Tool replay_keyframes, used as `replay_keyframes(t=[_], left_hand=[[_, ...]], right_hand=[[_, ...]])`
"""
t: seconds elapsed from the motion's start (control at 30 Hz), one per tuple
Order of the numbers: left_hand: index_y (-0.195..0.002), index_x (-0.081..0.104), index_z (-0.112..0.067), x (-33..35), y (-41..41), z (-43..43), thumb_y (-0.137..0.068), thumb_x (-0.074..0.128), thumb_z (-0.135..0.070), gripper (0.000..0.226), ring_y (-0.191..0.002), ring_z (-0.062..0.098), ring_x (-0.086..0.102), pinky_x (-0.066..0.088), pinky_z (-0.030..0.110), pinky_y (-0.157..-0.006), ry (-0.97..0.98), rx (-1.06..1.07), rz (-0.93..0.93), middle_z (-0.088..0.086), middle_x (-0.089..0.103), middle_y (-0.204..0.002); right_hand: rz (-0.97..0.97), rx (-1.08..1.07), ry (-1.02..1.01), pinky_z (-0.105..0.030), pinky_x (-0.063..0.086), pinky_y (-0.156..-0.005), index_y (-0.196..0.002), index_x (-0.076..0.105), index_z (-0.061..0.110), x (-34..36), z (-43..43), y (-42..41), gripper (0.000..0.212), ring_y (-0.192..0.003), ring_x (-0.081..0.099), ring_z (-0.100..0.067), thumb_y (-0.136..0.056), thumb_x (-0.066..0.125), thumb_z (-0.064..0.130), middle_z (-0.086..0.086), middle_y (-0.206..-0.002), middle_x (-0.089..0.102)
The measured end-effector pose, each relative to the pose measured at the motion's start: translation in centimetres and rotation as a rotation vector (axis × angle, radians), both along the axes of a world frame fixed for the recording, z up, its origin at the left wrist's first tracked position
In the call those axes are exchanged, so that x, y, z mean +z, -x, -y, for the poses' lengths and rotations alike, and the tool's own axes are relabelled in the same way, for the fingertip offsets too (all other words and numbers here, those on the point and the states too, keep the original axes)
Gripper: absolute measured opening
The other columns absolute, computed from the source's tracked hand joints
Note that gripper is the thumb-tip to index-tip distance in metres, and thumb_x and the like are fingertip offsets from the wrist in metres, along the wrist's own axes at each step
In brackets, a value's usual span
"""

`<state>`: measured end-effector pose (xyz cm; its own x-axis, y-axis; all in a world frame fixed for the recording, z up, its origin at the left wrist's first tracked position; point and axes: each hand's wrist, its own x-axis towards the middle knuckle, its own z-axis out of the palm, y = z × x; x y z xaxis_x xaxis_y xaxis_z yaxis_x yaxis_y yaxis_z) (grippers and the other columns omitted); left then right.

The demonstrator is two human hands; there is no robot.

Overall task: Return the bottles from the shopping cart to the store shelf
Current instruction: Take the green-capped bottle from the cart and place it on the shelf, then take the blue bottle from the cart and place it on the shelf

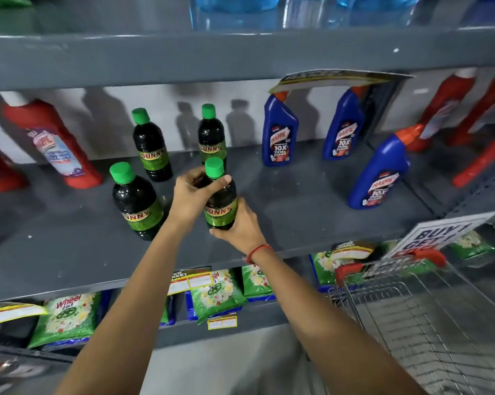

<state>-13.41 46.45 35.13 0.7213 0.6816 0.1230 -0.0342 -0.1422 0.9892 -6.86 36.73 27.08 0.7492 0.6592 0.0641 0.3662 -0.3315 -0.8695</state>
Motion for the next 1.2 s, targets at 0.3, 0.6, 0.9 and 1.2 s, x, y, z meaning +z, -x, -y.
replay_keyframes(t=[0.3,0.6,0.9,1.2], left_hand=[[-0.115,0.053,-0.009,-3.4,2.5,7.9,-0.08,0.068,-0.028,0.043,-0.098,0.015,0.055,0.049,0.029,-0.088,-0.136,0.557,0.21,0.005,0.054,-0.108],[-0.095,0.063,-0.016,-11.6,-4.6,28.2,-0.08,0.065,-0.007,0.017,-0.073,0.014,0.058,0.046,0.012,-0.067,-0.272,-0.553,-0.233,0.006,0.063,-0.09],[-0.113,0.058,-0.005,-23.0,-10.2,44.5,-0.082,0.064,-0.016,0.034,-0.108,0.028,0.058,0.045,0.032,-0.092,-0.556,-1.33,-0.797,0.017,0.061,-0.119],[-0.118,0.053,0.004,-35.7,-7.8,50.6,-0.083,0.061,-0.012,0.038,-0.108,0.034,0.058,0.044,0.035,-0.086,-0.568,-1.416,-1.2,0.024,0.06,-0.121]], right_hand=[[-0.08,-0.16,-0.157,-0.019,0.049,-0.088,-0.129,0.045,0.013,-0.6,11.6,-1.8,0.069,-0.11,0.056,-0.012,-0.07,0.079,0.024,-0.005,-0.122,0.058],[-0.244,-0.929,-0.052,-0.002,0.044,-0.056,-0.099,0.061,0.006,-7.4,39.6,-1.8,0.021,-0.071,0.061,-0.011,-0.08,0.07,0.009,-0.012,-0.084,0.065],[-0.881,-1.208,0.405,-0.039,0.045,-0.078,-0.1,0.061,-0.008,-22.4,52.4,8.6,0.029,-0.098,0.061,-0.038,-0.079,0.069,0.01,-0.027,-0.1,0.066],[-1.186,-1.083,0.32,-0.039,0.05,-0.093,-0.114,0.056,0.0,-30.8,48.6,9.7,0.042,-0.106,0.059,-0.033,-0.079,0.07,0.018,-0.021,-0.115,0.063]])
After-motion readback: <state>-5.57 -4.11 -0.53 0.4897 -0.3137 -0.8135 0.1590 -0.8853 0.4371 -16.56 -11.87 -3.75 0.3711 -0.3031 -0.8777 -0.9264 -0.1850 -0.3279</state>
